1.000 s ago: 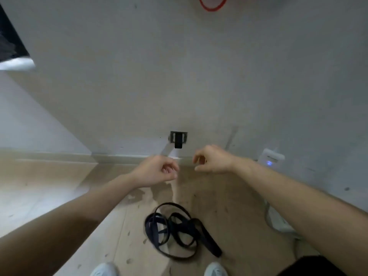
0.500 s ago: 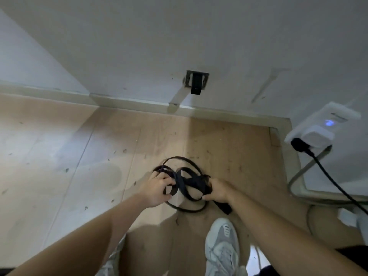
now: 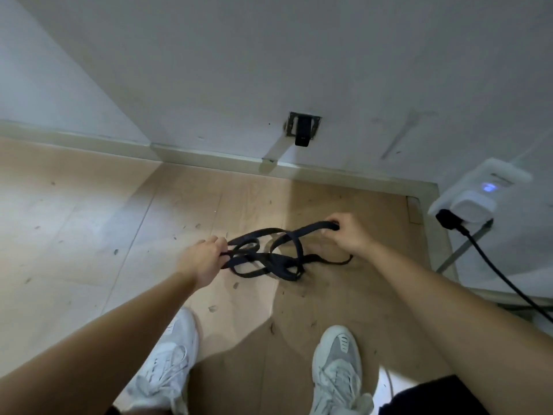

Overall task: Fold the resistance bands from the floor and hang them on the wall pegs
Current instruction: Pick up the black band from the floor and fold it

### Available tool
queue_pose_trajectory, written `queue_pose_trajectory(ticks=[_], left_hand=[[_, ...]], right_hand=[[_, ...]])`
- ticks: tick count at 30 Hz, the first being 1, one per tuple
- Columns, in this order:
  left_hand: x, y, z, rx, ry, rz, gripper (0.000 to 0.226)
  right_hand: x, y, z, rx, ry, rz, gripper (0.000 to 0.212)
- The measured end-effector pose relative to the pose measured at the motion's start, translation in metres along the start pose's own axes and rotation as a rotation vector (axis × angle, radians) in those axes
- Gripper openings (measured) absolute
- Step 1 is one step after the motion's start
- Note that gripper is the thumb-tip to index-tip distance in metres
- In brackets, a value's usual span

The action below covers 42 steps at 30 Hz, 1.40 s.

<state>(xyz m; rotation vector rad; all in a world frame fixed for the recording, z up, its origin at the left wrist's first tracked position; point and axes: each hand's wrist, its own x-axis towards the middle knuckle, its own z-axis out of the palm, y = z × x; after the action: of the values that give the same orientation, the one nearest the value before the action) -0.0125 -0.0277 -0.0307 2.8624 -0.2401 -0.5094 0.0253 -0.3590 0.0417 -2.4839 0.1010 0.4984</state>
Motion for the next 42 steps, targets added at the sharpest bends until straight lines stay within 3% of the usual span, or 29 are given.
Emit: queue_pose_trajectory(ticks=[3, 8, 14, 19, 23, 27, 36, 42], left_hand=[[0.002, -0.012, -0.042, -0.110, 0.141, -0.151, 0.016], [0.003, -0.028, -0.129, -0.279, 0.308, -0.240, 0.023], [-0.006, -0.012, -0.246, -0.678, 0.329, -0.136, 0.024], [-0.039, 0.032, -0.323, -0.808, 0.361, 0.071, 0.010], [-0.057, 0.062, -0.352, -0.910, 0.501, 0.196, 0.003], [-0.059, 0.091, -0.359, -1.029, 0.585, 0.276, 0.010], [-0.063, 0.125, -0.361, -1.035, 0.548, 0.419, 0.005], [-0.069, 0.127, -0.370, -1.249, 0.576, 0.437, 0.012]], right_hand=[[-0.002, -0.034, -0.033, 0.004, 0.120, -0.096, 0.016], [-0.021, -0.076, -0.093, -0.128, 0.236, -0.175, 0.023], [-0.060, -0.120, -0.156, -0.185, 0.311, -0.253, 0.021], [-0.081, -0.143, -0.191, -0.226, 0.401, -0.268, 0.018], [-0.085, -0.155, -0.200, -0.209, 0.469, -0.229, 0.028], [-0.091, -0.174, -0.178, 0.186, 0.291, -0.320, 0.027], [-0.084, -0.211, -0.141, 0.545, -0.019, -0.396, 0.041], [-0.071, -0.225, -0.121, 0.564, -0.148, -0.440, 0.008]])
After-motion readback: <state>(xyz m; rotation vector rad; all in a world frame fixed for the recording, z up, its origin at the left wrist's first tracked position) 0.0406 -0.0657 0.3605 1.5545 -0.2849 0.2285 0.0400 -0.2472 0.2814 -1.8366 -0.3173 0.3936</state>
